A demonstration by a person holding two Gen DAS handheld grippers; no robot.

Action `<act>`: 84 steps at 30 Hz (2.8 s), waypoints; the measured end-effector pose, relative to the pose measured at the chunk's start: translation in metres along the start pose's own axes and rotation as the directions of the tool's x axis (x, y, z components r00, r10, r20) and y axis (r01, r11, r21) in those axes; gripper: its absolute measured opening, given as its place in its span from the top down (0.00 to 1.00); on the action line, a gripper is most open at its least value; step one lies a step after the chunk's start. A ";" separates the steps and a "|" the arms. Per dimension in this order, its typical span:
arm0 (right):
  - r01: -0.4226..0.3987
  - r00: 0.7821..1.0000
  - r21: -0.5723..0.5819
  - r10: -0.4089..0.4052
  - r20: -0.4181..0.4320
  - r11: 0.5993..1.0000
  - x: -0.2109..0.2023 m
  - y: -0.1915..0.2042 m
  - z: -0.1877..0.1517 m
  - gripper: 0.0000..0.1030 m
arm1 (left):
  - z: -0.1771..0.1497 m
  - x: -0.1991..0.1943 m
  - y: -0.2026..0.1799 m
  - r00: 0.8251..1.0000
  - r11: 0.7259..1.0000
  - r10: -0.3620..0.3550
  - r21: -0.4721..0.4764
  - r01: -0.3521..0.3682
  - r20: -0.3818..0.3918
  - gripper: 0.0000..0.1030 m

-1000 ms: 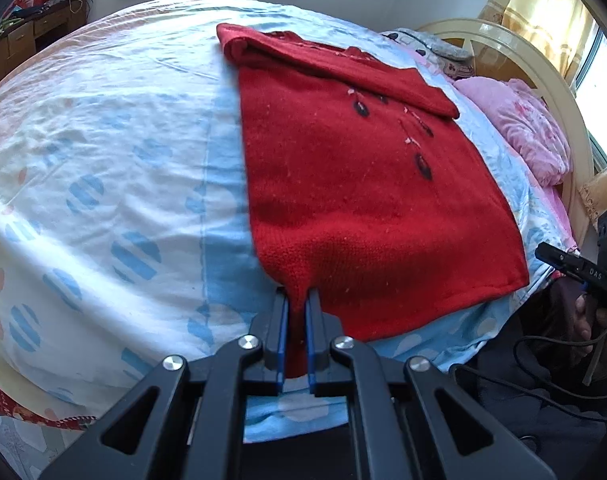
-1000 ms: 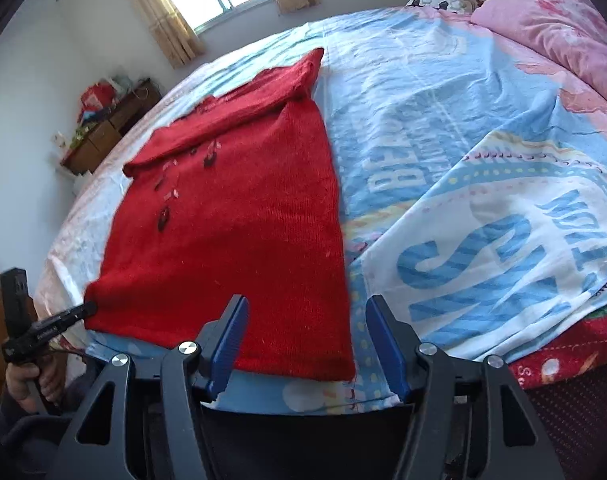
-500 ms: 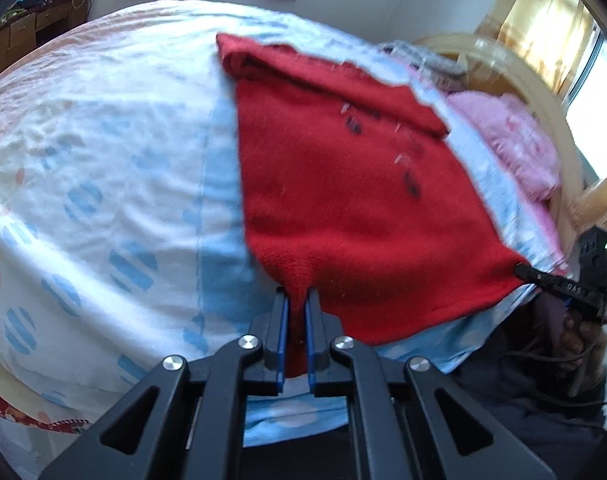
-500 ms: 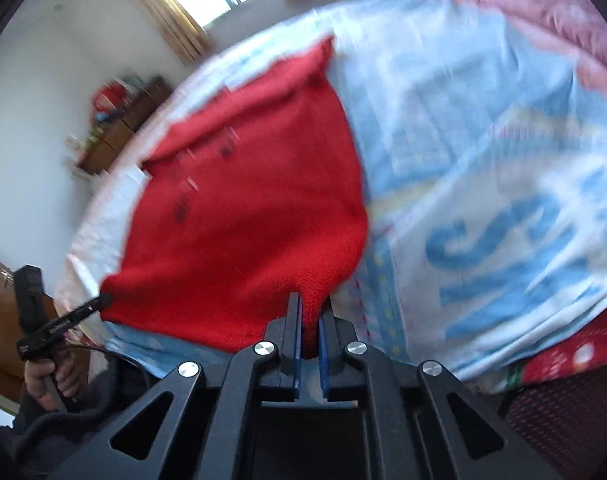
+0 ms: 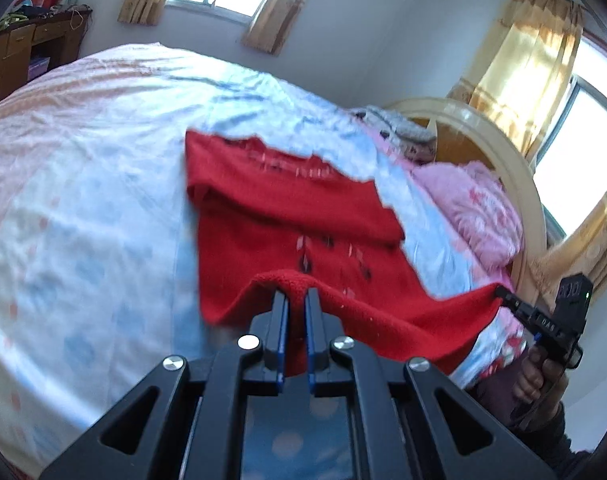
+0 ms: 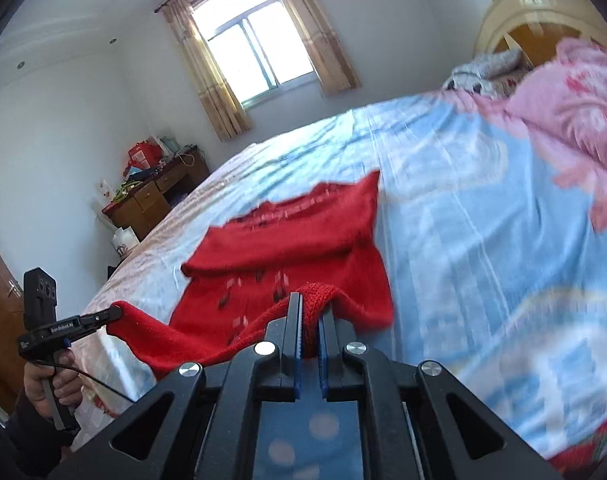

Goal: Fold small clothes
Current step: 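Lift the hem with both tools and fold it toward the collar, then open both tools to release the hem onto the cardigan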

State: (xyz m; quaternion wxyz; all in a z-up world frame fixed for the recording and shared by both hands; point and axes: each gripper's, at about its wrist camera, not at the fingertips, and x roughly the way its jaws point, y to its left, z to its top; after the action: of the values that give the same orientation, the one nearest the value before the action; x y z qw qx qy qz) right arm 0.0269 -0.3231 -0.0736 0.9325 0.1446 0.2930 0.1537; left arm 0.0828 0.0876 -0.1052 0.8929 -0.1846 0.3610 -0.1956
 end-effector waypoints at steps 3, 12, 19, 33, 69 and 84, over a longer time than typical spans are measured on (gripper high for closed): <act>0.003 0.999 -0.025 -0.002 0.036 1.000 0.011 0.005 0.027 0.95 | 0.027 0.006 -0.001 0.999 1.000 0.003 0.002 -0.003 0.048 0.93; 0.023 0.996 -0.025 -0.020 0.089 0.999 0.066 0.004 0.110 0.95 | 0.101 0.037 0.017 0.991 1.000 0.016 -0.029 -0.012 0.134 0.93; 0.061 0.995 -0.026 -0.058 0.081 0.998 0.113 0.000 0.144 0.95 | 0.139 0.065 0.028 0.989 0.999 0.042 -0.031 -0.039 0.138 0.93; 0.182 0.980 0.026 -0.179 -0.089 0.983 0.250 -0.044 0.168 0.95 | 0.176 0.172 0.073 0.988 0.987 0.152 -0.053 -0.151 0.028 0.93; 0.211 0.929 -0.173 -0.253 -0.270 0.962 0.367 -0.002 0.134 0.55 | 0.129 0.182 0.091 0.860 0.861 0.509 0.020 -0.509 -0.024 0.46; 0.163 0.955 0.045 -0.146 -0.257 0.986 0.211 -0.083 0.075 0.55 | 0.062 0.136 0.061 0.904 0.900 0.426 0.088 -0.427 0.026 0.45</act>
State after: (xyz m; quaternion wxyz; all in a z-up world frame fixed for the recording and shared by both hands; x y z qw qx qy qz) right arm 0.2532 -0.3338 -0.1503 0.8915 0.1310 0.4246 0.0877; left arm 0.2300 0.0858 -0.1702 0.9227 -0.0609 0.3805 -0.0111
